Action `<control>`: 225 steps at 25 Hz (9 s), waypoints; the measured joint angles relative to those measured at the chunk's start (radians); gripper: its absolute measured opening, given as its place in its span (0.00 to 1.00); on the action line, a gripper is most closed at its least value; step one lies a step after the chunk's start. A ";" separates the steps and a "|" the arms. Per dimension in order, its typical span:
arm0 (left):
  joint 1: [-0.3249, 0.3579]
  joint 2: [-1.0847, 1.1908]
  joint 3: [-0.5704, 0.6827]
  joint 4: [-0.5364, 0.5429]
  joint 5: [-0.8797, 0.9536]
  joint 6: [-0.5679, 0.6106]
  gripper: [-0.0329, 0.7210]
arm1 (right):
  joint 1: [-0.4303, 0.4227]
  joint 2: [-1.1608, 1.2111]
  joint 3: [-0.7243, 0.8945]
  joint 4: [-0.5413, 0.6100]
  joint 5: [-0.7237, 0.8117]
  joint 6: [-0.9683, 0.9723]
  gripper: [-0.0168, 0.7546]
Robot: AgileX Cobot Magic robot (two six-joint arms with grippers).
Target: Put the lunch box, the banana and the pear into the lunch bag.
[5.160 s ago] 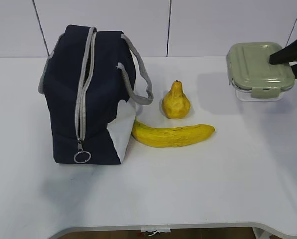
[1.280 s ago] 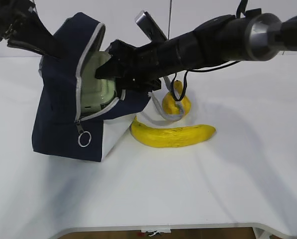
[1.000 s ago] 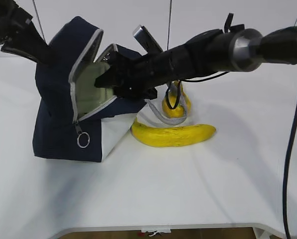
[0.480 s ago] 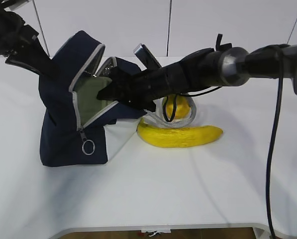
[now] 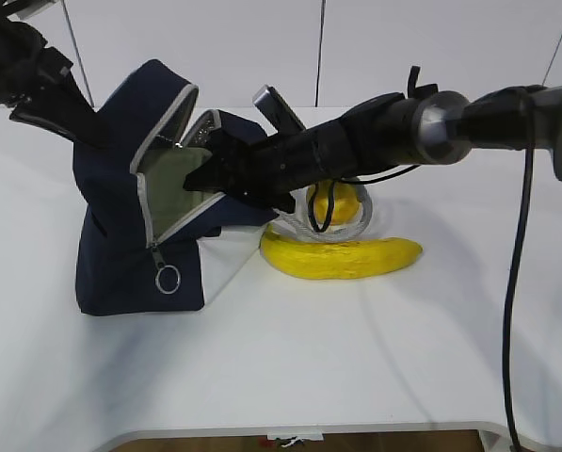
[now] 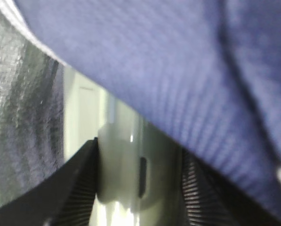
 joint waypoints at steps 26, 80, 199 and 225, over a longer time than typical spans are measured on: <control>0.000 0.000 0.000 0.016 0.000 0.000 0.07 | -0.019 0.010 -0.249 -0.397 0.299 0.228 0.68; 0.000 0.000 0.000 0.062 -0.002 0.002 0.07 | -0.019 -0.431 -0.063 -1.252 0.509 0.039 0.68; 0.000 0.000 0.000 0.086 -0.002 0.002 0.07 | 0.035 -0.355 0.172 -0.997 0.483 0.343 0.35; 0.000 0.000 0.000 -0.045 0.000 -0.006 0.07 | 0.035 -0.742 0.277 -0.692 0.193 0.325 0.35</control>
